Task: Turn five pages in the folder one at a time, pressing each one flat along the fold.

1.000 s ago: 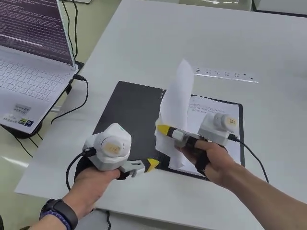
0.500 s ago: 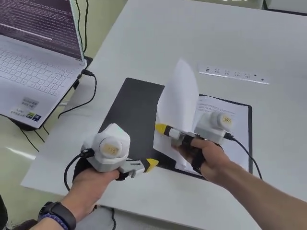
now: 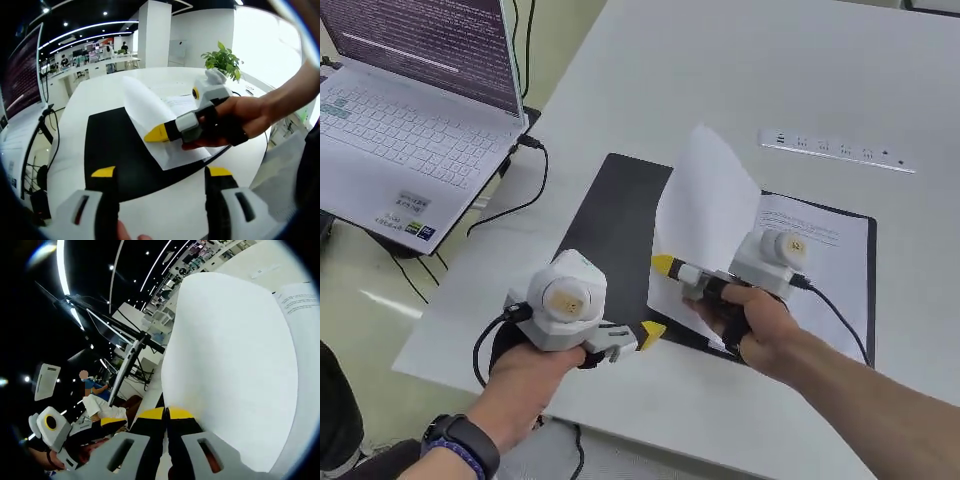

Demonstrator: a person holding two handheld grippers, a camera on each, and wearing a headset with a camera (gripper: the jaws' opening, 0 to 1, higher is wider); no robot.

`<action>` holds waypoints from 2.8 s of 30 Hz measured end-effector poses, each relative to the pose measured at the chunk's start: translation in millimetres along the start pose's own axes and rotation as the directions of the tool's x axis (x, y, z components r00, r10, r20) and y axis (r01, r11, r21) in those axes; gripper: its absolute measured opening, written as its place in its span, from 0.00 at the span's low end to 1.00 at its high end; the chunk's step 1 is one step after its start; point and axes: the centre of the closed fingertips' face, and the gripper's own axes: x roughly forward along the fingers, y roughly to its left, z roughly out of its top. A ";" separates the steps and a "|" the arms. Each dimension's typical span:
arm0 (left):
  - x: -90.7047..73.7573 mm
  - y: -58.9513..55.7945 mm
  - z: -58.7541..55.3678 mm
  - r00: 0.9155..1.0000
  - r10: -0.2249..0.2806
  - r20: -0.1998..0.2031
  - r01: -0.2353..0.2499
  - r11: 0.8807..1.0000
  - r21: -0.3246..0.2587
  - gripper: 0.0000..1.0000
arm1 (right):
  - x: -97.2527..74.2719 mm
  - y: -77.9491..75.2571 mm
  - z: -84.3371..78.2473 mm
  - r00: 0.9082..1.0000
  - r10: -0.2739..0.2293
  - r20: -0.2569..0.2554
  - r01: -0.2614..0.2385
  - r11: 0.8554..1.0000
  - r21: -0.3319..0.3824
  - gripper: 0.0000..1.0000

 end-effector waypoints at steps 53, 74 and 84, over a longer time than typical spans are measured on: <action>17.2 14.8 -6.1 1.000 0.011 -0.016 -0.012 1.000 -0.009 0.53 | -61.3 -22.2 13.9 0.997 -0.055 0.060 0.062 0.991 -0.119 0.29; 57.0 28.3 -32.1 0.997 -0.016 -0.075 0.014 1.000 -0.022 0.06 | -102.9 -54.9 23.4 0.980 -0.139 0.140 0.148 0.987 -0.059 0.18; 65.8 33.2 -54.7 0.993 -0.008 -0.122 0.000 0.998 -0.060 0.00 | -107.5 -64.8 21.8 0.979 -0.152 0.136 0.159 0.986 -0.041 0.16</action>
